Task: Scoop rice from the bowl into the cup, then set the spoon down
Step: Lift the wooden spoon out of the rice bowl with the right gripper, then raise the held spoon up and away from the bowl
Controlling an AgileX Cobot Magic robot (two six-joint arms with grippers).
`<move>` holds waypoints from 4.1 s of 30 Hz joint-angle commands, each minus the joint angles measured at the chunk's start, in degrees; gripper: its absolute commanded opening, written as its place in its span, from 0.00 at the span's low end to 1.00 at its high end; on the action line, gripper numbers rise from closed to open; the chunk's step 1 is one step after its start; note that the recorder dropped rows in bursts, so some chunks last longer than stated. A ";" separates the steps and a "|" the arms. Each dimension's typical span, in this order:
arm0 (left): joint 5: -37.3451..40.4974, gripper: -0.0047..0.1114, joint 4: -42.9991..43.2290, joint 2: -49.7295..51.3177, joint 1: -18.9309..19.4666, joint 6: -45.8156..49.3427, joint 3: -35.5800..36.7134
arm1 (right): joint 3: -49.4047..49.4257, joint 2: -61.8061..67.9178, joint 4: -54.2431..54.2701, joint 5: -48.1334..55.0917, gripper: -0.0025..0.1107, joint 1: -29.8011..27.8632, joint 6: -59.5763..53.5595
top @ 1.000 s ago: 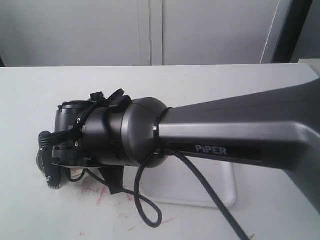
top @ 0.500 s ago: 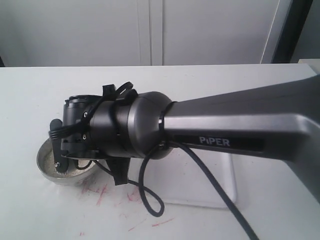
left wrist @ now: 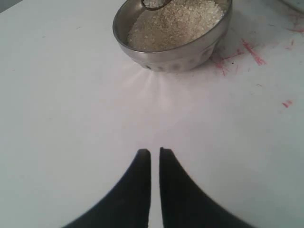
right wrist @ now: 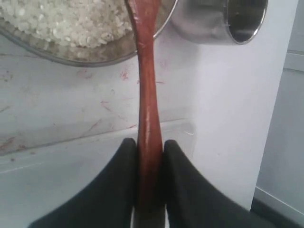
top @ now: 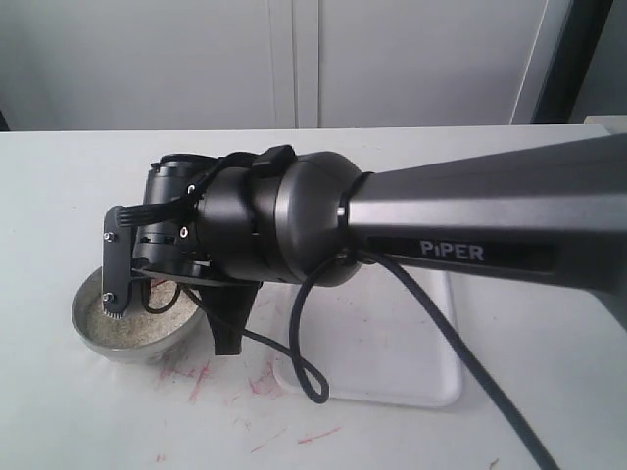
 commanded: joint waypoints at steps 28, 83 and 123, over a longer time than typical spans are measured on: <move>1.91 0.16 0.00 -0.17 -0.12 -0.33 0.53 | -0.83 -3.37 -0.50 -11.69 0.02 -9.96 8.64; 1.91 0.16 0.00 -0.17 -0.12 -0.33 0.53 | -9.51 5.56 -19.22 -6.61 0.02 -11.59 -5.88; 1.91 0.16 0.00 -0.17 -0.12 -0.33 0.53 | -9.51 5.56 -35.92 -8.16 0.02 -11.59 -18.05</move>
